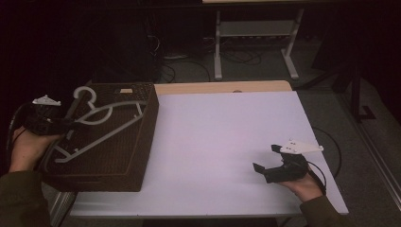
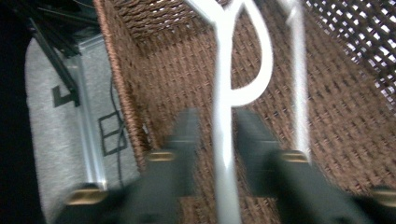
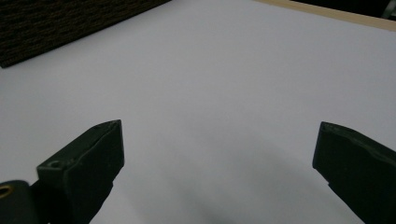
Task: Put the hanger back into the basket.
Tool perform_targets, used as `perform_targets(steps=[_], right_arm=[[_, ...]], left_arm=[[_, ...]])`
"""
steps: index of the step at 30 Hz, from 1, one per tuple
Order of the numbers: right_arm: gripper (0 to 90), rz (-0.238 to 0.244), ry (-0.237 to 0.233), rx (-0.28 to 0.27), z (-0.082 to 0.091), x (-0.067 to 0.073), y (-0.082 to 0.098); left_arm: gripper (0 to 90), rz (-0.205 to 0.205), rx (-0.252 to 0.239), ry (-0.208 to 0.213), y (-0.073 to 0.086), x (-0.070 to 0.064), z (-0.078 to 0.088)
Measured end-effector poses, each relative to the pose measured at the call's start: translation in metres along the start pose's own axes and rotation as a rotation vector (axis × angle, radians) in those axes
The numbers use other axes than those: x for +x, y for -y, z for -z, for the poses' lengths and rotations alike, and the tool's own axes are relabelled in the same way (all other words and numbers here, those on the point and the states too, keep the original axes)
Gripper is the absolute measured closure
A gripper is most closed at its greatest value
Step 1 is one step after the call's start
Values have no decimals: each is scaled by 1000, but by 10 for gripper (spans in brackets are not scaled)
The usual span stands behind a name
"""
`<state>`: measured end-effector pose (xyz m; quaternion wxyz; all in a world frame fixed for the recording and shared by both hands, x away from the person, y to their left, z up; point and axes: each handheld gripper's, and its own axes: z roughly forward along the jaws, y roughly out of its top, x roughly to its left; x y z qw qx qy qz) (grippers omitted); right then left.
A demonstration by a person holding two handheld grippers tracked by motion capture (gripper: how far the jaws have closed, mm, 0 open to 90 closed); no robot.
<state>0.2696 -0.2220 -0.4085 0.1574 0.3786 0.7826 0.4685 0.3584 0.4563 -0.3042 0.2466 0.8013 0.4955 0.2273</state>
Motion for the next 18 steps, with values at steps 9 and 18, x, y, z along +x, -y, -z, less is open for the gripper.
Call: perform_targets(steps=[9, 18], right_arm=[[16, -7, 1, -3, 1, 0, -1], [17, -14, -1, -24, 5, -4, -4]], left_arm=[[395, 68, -124, 113, -2, -10, 5], [244, 64, -267, 203, -21, -46, 13]])
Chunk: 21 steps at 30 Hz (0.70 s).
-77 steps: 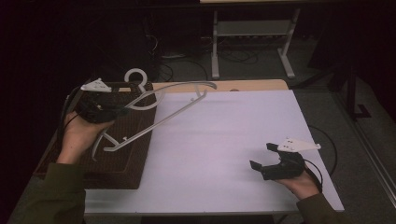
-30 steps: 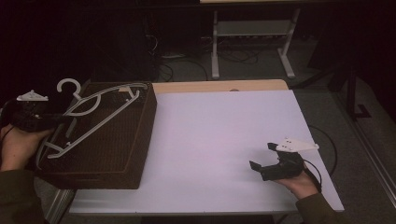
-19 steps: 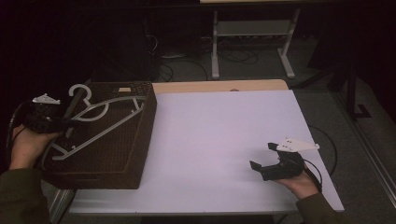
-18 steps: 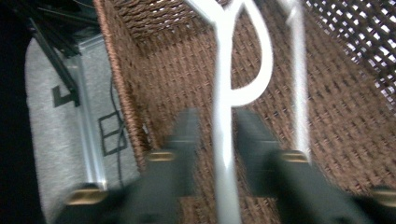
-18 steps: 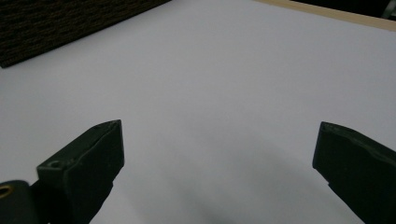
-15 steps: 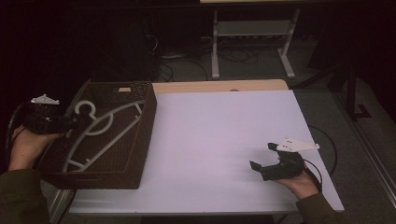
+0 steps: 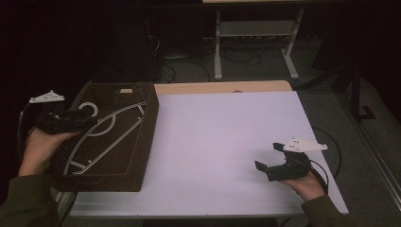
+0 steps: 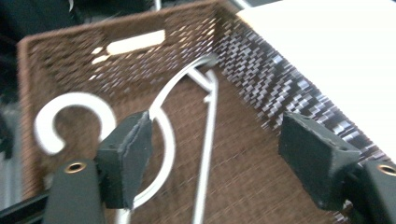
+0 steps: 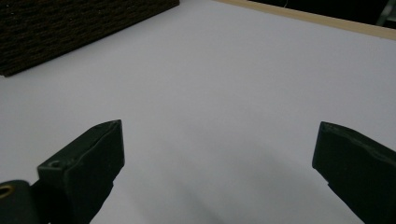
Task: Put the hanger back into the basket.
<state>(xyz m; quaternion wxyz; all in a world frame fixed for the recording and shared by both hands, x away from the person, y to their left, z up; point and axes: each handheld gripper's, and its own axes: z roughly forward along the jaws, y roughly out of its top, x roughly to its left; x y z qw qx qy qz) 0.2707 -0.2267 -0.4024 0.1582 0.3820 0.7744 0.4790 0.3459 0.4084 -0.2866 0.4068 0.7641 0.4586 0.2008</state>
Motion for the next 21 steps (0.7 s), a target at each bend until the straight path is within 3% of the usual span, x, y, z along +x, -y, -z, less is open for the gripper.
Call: perform_targets(steps=[15, 21], right_arm=[[17, -14, -9, -104, 17, -5, -26], [17, -8, -12, -163, 25, -6, -41]], left_arm=[[127, -11, -183, 166, -6, -65, -15], [93, -35, -217, 215, -4, -90, -23]])
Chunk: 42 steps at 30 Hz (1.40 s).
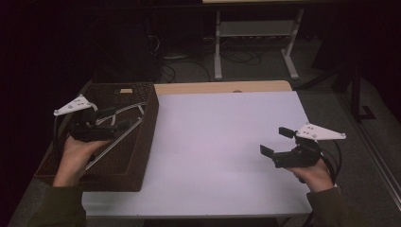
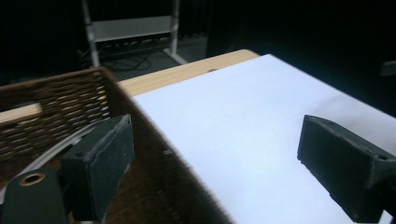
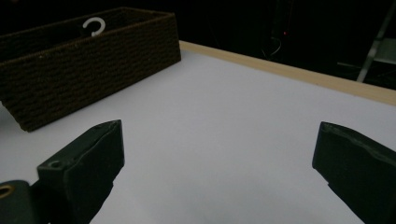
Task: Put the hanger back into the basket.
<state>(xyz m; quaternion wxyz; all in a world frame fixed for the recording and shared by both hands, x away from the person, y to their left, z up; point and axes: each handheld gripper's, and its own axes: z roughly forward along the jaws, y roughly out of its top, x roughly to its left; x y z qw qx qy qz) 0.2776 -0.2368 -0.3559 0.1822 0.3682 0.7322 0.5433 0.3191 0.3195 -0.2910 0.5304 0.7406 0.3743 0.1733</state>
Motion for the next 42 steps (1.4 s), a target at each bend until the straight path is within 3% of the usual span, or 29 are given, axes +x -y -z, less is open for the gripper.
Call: perform_targets(steps=[8, 19, 26, 42], right_arm=[[15, -9, -34, -66, 0, 0, -18], [6, 19, -62, -121, -3, 4, -41], [5, 29, -73, -143, -4, 5, -48], [5, 29, -80, -151, -3, 5, -48]], left_arm=[[67, -6, -65, 70, 6, -23, -12], [20, -15, -89, 158, 16, -42, -28], [18, -31, -109, 173, 20, -48, -33], [18, -2, -120, 187, 31, -51, -38]])
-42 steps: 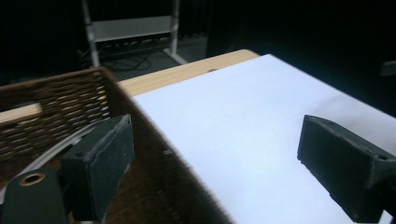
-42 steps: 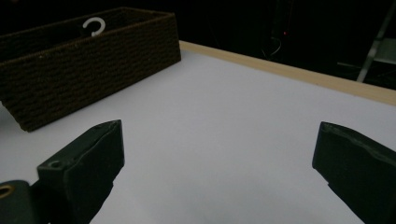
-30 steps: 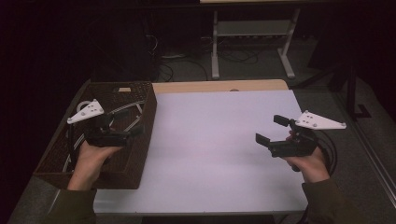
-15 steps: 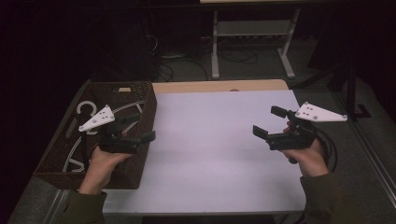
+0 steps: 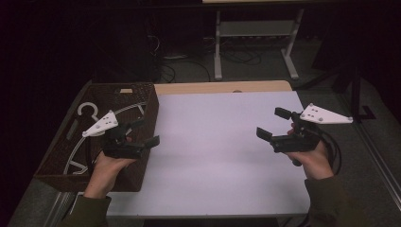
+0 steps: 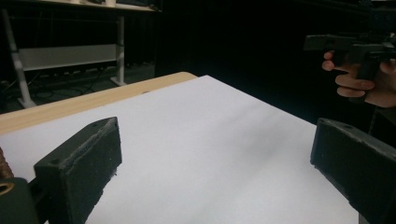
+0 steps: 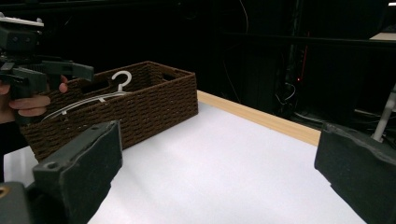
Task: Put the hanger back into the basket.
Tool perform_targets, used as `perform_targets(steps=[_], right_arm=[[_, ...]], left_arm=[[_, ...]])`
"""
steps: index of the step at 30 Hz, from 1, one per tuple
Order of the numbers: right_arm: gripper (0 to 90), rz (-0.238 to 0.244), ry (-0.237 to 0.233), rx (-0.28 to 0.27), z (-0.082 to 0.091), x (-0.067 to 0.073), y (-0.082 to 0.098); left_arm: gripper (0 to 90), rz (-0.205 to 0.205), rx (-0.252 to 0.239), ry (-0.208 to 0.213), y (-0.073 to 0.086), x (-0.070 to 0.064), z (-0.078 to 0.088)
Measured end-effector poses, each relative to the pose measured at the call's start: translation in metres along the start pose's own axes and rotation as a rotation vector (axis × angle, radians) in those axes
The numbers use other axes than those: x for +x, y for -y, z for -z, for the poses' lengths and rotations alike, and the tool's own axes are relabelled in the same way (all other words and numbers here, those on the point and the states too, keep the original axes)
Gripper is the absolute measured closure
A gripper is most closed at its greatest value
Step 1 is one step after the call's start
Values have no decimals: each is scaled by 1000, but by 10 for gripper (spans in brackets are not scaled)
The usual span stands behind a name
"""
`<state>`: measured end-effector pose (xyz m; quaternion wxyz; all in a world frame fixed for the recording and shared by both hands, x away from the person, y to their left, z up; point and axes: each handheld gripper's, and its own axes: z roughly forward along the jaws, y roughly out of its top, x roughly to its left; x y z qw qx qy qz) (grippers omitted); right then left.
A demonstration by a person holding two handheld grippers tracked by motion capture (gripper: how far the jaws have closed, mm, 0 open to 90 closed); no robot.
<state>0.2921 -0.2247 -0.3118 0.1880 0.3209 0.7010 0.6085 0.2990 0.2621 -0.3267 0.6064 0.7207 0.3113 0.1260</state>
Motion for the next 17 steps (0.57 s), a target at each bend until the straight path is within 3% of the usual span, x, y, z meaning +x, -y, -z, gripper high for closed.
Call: perform_targets(steps=[17], right_arm=[[5, 0, 0, 2, 1, 0, 1]], left_arm=[[18, 8, -2, 9, 1, 2, 0]])
